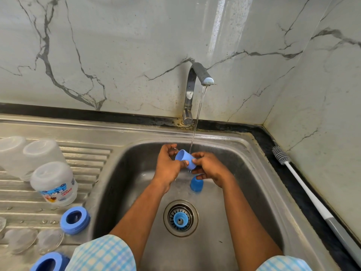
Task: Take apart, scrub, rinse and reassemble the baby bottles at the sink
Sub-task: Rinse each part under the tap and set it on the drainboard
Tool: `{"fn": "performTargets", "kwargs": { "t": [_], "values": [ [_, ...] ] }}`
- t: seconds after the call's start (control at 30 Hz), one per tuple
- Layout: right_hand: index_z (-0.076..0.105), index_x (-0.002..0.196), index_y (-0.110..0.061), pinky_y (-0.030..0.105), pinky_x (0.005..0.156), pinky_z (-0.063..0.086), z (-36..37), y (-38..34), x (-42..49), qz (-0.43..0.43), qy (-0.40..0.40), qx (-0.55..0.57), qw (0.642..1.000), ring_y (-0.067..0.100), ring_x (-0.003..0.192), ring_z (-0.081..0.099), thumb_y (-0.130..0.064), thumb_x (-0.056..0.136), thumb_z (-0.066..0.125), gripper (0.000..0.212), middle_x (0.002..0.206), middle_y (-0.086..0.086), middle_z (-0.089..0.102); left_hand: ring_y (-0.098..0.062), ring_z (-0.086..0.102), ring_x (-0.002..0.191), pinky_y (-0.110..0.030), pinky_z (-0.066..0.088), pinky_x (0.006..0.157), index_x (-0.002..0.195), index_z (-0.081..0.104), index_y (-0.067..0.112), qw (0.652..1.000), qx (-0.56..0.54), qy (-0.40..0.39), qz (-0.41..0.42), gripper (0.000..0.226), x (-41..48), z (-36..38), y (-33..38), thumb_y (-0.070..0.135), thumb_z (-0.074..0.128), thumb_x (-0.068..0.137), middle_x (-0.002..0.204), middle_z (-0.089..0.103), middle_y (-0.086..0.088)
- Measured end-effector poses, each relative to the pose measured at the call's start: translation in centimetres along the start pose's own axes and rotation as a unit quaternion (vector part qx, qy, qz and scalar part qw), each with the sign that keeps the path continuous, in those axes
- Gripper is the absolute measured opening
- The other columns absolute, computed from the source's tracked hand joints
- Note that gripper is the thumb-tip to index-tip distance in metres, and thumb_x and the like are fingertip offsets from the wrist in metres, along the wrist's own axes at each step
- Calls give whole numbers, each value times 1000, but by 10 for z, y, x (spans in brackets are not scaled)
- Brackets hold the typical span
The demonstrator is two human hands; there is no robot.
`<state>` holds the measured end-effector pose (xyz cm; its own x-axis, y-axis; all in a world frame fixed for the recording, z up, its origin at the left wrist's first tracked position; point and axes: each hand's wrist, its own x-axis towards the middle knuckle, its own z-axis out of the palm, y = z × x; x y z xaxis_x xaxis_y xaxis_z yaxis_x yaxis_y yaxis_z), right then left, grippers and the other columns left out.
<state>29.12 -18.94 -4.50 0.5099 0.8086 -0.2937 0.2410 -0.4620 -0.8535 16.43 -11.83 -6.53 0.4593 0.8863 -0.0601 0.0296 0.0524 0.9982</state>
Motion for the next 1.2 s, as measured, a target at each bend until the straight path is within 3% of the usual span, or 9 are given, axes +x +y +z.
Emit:
{"fn": "performTargets", "kwargs": {
  "t": [0.1, 0.23, 0.4, 0.57, 0.7, 0.9, 0.97, 1.07, 1.2],
  "values": [
    [58, 128, -20, 32, 80, 60, 0, 3, -6, -3, -56, -42, 998, 18, 98, 67, -2, 89, 61, 43, 113, 6, 67, -8, 61, 102, -15, 51, 77, 136, 43, 26, 998, 48, -14, 47, 73, -1, 2, -2, 3, 80, 78, 112, 63, 7],
    [60, 118, -22, 31, 80, 58, 6, 6, -10, -31, -49, -48, 997, 14, 98, 65, -19, 89, 70, 30, 110, 2, 68, -14, 60, 114, -27, 56, 89, 137, 49, 23, 995, 71, -27, 63, 63, -1, 4, -2, 10, 78, 82, 125, 63, 3],
    [60, 128, -11, 33, 85, 58, -5, 3, -23, -63, 45, -28, 997, 19, 102, 65, -14, 84, 76, 47, 119, 7, 65, -20, 65, 106, -42, 58, 90, 137, 51, 19, 996, 82, -18, 2, 46, -11, 5, 5, 22, 66, 94, 129, 60, -3],
    [60, 121, -18, 38, 95, 55, -14, -8, -49, -122, 136, 46, 982, 19, 108, 63, -8, 80, 78, 46, 121, 4, 65, -23, 70, 95, -39, 58, 82, 133, 55, 15, 991, 95, -93, -32, 34, -37, 10, 25, 30, 47, 104, 116, 68, -8],
    [61, 125, -18, 24, 85, 50, -19, -19, -69, -164, 180, -23, 970, 18, 106, 63, -11, 78, 79, 51, 121, 2, 65, -22, 63, 109, -31, 48, 90, 139, 52, 16, 976, 210, -44, 32, 40, -57, 9, 41, 28, 50, 101, 130, 63, -6],
    [60, 119, -13, 5, 81, 42, -29, -44, -118, -355, 400, 27, 845, 1, 94, 57, -8, 80, 74, 43, 108, -7, 62, -17, 61, 115, -39, 50, 98, 135, 52, 24, 936, 294, 37, 191, 38, -85, 2, 51, 27, 54, 97, 127, 64, 3],
    [62, 116, -14, 18, 88, 46, -22, -20, -109, -325, 402, -13, 856, 7, 98, 60, -16, 82, 76, 36, 108, -4, 63, -19, 61, 112, -39, 51, 94, 134, 51, 25, 904, 373, 36, 204, 36, -88, -7, 42, 27, 53, 98, 125, 62, 2],
    [71, 105, -12, 32, 80, 52, -20, 21, -90, -65, 243, -196, 948, 21, 88, 65, -32, 80, 78, 33, 92, 5, 68, -21, 59, 117, -38, 50, 95, 141, 45, 27, 878, 449, 13, 166, 45, -94, -20, 25, 23, 53, 98, 131, 59, 0],
    [67, 109, -15, 26, 83, 47, -35, 11, -90, -208, 419, -41, 883, 11, 90, 62, -25, 79, 79, 34, 102, -3, 70, -18, 59, 114, -34, 49, 89, 142, 46, 27, 884, 423, 46, 193, 43, -88, -26, 25, 26, 52, 99, 130, 59, 3]
  ]
}}
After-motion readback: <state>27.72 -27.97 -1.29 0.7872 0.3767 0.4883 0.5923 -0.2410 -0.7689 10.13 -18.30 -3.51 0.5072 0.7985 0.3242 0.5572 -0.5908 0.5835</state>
